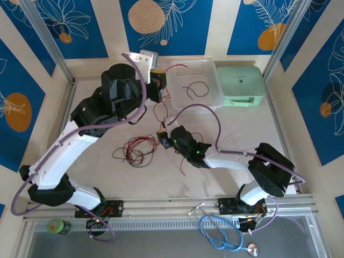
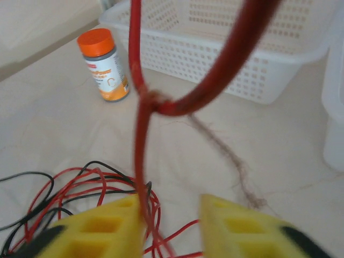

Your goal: Untangle the cables

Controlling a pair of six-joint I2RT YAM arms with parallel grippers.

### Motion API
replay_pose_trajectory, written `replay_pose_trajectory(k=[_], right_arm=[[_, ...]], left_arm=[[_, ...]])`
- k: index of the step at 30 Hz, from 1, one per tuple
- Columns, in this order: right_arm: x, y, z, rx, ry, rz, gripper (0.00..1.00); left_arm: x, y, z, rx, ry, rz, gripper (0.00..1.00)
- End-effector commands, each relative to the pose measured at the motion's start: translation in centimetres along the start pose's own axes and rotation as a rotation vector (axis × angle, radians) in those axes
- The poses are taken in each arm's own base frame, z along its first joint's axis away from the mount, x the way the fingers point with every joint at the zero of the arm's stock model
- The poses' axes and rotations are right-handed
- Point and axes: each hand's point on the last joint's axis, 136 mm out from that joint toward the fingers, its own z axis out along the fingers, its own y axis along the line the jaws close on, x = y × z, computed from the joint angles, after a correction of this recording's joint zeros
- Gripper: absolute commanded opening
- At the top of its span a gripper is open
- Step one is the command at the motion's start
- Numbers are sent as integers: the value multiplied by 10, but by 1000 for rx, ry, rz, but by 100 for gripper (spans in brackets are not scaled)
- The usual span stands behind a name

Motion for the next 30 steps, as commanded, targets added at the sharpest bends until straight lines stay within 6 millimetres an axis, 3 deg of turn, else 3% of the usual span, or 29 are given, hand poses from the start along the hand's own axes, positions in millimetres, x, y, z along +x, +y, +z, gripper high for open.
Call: replay_pose_trajectory(k=[1, 4, 5, 12, 18, 22, 30], right_arm=[[-9, -8, 4, 52, -20, 45, 18], [-5, -8, 4, 55, -6, 51, 10], [-3, -9, 3, 60, 0, 52, 0], [19, -14, -9, 66, 61, 56, 0], [62, -26, -23, 90, 179, 94, 0], [91, -37, -33, 123, 247, 136, 0], [112, -50, -42, 187, 307, 184, 0]], left_arm=[[-35, 1, -25, 19, -106, -13, 0], [-36, 3, -27, 11, -110, -10, 0], [-37, 4, -28, 7, -113, -8, 0], [-43, 14, -32, -50, -136, 19, 0], [-61, 33, -42, -163, -197, 66, 0], [-73, 56, -45, -317, -243, 135, 0], [-80, 84, -42, -501, -252, 229, 0]])
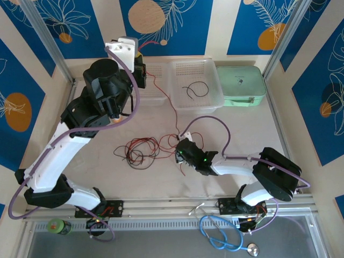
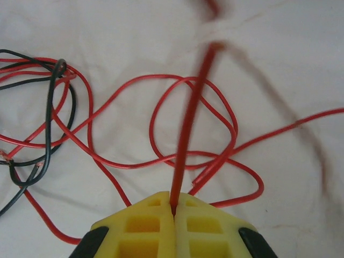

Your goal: Untangle the cables

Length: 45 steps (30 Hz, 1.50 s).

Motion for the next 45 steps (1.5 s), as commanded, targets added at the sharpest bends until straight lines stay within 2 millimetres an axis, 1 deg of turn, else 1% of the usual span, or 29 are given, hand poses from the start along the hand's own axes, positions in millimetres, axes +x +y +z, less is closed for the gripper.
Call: replay_pose_trajectory(k=[1, 5, 8, 11, 14, 17, 19, 21, 24, 26, 29, 32, 33, 36, 40, 43, 45], right_arm=[[3, -6, -5, 30, 10, 53, 0], [12, -11, -4, 55, 48, 77, 0], [24, -17, -5, 83, 89, 99, 0], [34, -23, -8, 107, 116, 122, 0], [42, -29, -13, 127, 134, 137, 0], [51, -34, -17, 145, 150, 151, 0], [56, -38, -19, 158, 158, 158, 0], [57, -39, -21, 164, 157, 164, 0], [56, -39, -23, 168, 156, 166, 0], [55, -39, -24, 169, 152, 167, 0], [54, -37, -25, 167, 150, 164, 0], [55, -35, -26, 167, 151, 161, 0], [55, -34, -27, 166, 149, 162, 0], [58, -31, -28, 164, 153, 158, 0], [63, -30, -30, 176, 167, 152, 0], [66, -31, -32, 192, 181, 147, 0], [68, -31, -32, 198, 191, 144, 0]], left_arm=[[-16, 22, 2, -114, -47, 36, 0], [-23, 31, 5, -163, -72, 64, 0], [-30, 37, 11, -191, -100, 83, 0], [-36, 43, 23, -226, -131, 102, 0], [-46, 54, 34, -275, -163, 112, 0], [-56, 64, 43, -287, -191, 100, 0], [-62, 65, 48, -280, -216, 99, 0], [-64, 62, 56, -270, -241, 109, 0], [-63, 58, 72, -258, -269, 129, 0], [-59, 60, 86, -265, -285, 130, 0], [-48, 72, 110, -285, -306, 105, 0], [-31, 87, 141, -304, -305, 79, 0], [-23, 92, 153, -309, -300, 70, 0], [6, 104, 190, -304, -264, 49, 0], [52, 119, 237, -304, -204, 0, 0], [84, 129, 262, -289, -168, -50, 0], [106, 131, 276, -279, -136, -70, 0]])
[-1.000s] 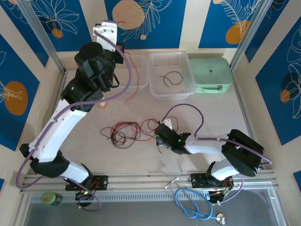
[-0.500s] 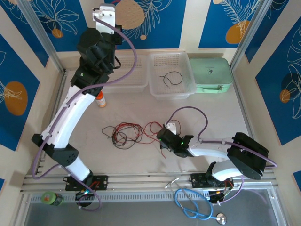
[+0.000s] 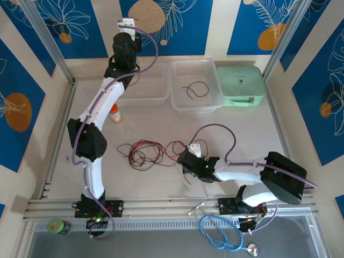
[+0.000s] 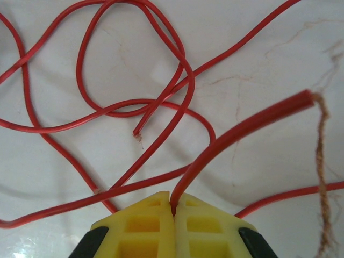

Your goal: Untangle the cables

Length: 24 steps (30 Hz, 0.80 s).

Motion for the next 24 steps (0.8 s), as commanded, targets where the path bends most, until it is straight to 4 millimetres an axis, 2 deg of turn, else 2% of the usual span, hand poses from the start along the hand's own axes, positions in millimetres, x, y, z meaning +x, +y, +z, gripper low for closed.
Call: replay_pose_trajectory(k=[1, 5, 8, 13, 17, 21, 24], right_arm=[[1, -6, -2, 47, 5, 11, 0], [0, -5, 0, 60, 10, 7, 0], [-2, -2, 2, 67, 17, -7, 0], [-7, 8, 6, 61, 28, -29, 0], [-15, 16, 1, 34, 14, -29, 0], [-34, 25, -14, -28, -20, -17, 0], [-54, 31, -31, -83, -51, -10, 0]], left_arm=[[-8, 4, 12, 31, -54, -128, 0], [48, -6, 24, 45, 22, -145, 0], [96, -13, 22, 64, 108, -180, 0], [165, -16, -6, 89, 257, -256, 0], [207, -18, -33, 108, 455, -241, 0], [247, -17, -64, 115, 659, -212, 0], [266, -12, -83, 99, 759, -172, 3]])
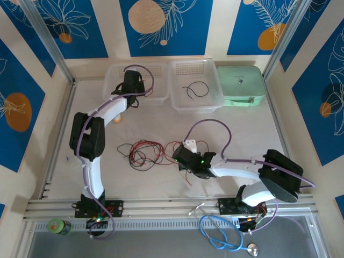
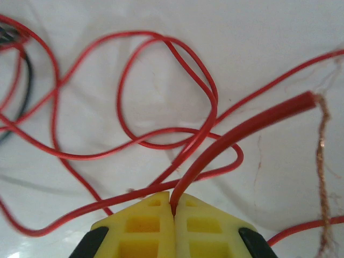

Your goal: Untangle the cables

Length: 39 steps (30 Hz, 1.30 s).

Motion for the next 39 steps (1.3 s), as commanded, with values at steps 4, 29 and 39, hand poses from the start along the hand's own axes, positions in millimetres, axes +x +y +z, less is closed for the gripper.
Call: replay_pose_trajectory(k=[4, 29, 39], right_arm=[[-58, 17, -49, -149, -85, 20, 0], [-235, 26, -201, -550, -274, 67, 0], [-267, 28, -247, -609, -354, 63, 0]], left_arm=[[22, 8, -27, -31, 146, 40, 39], [-3, -27, -243, 280, -62, 182, 80], [87, -70, -283, 474, -24, 328, 77]])
